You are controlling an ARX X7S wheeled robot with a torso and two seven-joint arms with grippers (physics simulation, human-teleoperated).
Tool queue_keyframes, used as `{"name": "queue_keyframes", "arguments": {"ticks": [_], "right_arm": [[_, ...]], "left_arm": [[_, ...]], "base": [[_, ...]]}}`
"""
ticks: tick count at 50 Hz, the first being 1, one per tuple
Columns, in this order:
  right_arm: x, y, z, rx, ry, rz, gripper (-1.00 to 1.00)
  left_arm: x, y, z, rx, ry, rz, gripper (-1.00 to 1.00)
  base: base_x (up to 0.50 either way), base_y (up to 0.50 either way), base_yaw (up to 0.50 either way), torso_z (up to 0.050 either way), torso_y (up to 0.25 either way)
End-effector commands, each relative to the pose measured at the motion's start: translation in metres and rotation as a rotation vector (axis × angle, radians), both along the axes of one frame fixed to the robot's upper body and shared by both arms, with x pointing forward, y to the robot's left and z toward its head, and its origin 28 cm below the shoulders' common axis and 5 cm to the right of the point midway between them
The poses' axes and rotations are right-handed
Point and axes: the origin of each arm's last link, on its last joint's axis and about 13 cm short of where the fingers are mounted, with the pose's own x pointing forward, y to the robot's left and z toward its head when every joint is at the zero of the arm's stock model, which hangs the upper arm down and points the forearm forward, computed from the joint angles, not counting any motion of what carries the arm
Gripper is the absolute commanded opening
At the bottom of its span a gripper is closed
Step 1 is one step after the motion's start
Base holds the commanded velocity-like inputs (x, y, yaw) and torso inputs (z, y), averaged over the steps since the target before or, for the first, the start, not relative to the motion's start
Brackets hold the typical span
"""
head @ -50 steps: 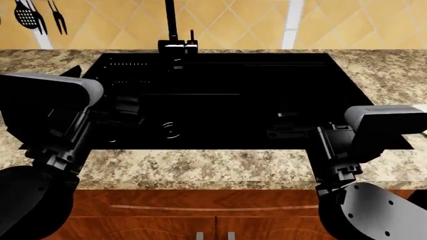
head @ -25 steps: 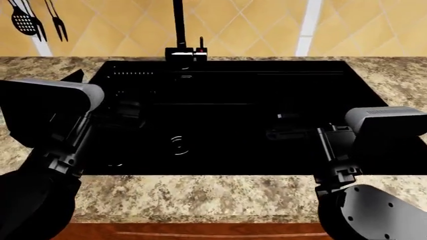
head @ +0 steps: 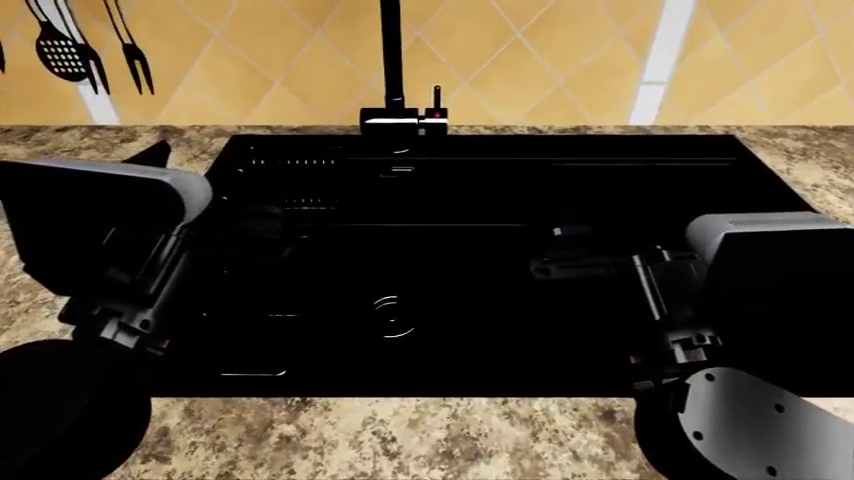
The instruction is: Pick the fish from the plate and place it on the cutting board. Then pick the condiment bottle from the cabinet and place it next to the cutting board.
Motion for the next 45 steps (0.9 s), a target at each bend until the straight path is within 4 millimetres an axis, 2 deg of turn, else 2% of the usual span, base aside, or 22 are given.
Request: {"name": "queue_keyframes", "arguments": {"ticks": [1,16,21,25,29,33,38,45], "right_arm": [[-0.003,-0.001,0.004,0.017,-0.007,0.002,1.0],[-0.001,0.002,0.003,0.007,0.007,0.015,1.0],[-0.002,0.001,0.003,0.009,0.001,0.009,1.0],[-0.001,0.001,0.001,-0.003,0.027,-0.008,1.0],[-0.004,-0.001,0.011,0.032,0.041,-0.023,1.0],[-0.014,-0.007,0.04,0.088,0.089,0.02,1.0],[-0.022,-0.016,0.076,0.037,0.115,0.042,1.0],[-0.029,-0.023,0.105,0.024,0.207,0.092,1.0]], "left_arm": [[0.002,-0.001,0.0,0.008,0.004,-0.01,1.0],[0.002,-0.002,0.002,0.005,0.001,-0.013,1.0],[0.002,-0.002,0.002,0.004,0.001,-0.013,1.0],[0.002,-0.001,0.001,0.004,0.003,-0.013,1.0],[0.002,0.0,0.004,0.033,0.009,-0.02,1.0],[0.002,0.004,0.021,0.106,0.025,-0.074,1.0],[0.001,0.01,0.061,0.114,0.041,-0.174,1.0],[0.008,0.012,0.107,0.106,0.065,-0.269,1.0]], "base": [[0.12,0.0,0.0,0.0,0.0],[0.09,-0.03,0.0,0.0,0.0],[0.23,-0.44,0.0,0.0,0.0],[0.0,0.0,0.0,0.0,0.0],[0.0,0.0,0.0,0.0,0.0],[0.0,0.0,0.0,0.003,0.0],[0.0,0.0,0.0,0.0,0.0],[0.0,0.0,0.0,0.0,0.0]]}}
